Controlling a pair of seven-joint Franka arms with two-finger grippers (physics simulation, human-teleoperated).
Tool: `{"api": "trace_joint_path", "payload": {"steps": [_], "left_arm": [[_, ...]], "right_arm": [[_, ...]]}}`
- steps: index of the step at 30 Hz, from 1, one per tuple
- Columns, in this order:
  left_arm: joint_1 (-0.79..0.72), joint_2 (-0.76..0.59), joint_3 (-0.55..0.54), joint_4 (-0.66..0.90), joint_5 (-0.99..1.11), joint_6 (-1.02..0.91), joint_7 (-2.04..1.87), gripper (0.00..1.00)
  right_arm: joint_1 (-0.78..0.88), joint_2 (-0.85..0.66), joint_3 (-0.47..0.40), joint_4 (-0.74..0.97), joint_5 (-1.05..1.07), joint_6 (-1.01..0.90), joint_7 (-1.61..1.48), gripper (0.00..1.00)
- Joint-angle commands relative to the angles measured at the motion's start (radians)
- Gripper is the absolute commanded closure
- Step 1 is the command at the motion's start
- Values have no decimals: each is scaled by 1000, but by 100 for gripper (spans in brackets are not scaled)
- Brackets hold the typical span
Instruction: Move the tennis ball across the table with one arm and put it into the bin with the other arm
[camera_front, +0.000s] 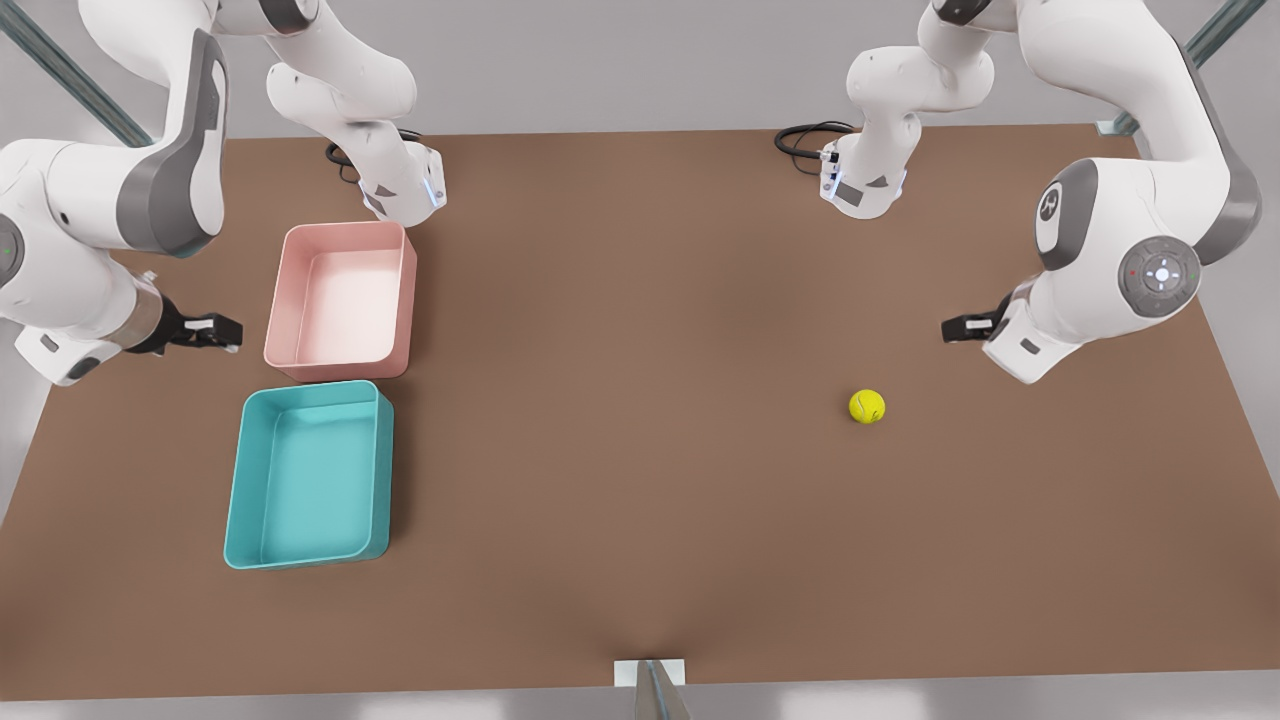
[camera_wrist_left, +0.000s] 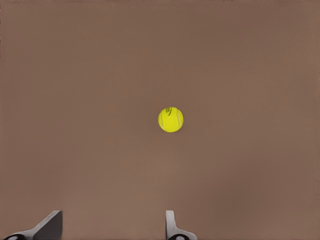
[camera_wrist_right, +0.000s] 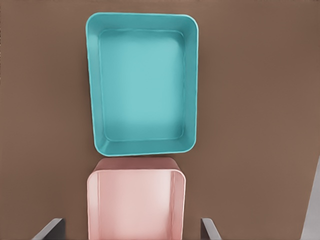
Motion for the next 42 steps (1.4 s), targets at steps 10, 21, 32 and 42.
{"api": "trace_joint_path", "payload": {"steps": [10, 21, 32, 42], "left_arm": [[26, 84, 55, -397, 1, 731, 751, 79], [67, 194, 52, -470, -32, 754, 2183, 79], [54, 197, 52, -642, 47, 970, 2094, 79], [8, 199, 52, -675, 85, 978, 1947, 79]], "right_arm": [[0, 56, -5, -11, 15, 61, -30, 0], [6, 60, 0, -11, 75, 130, -33, 0], [5, 66, -2, -14, 85, 141, -33, 0], [-1, 74, -5, -21, 93, 142, -33, 0]]}}
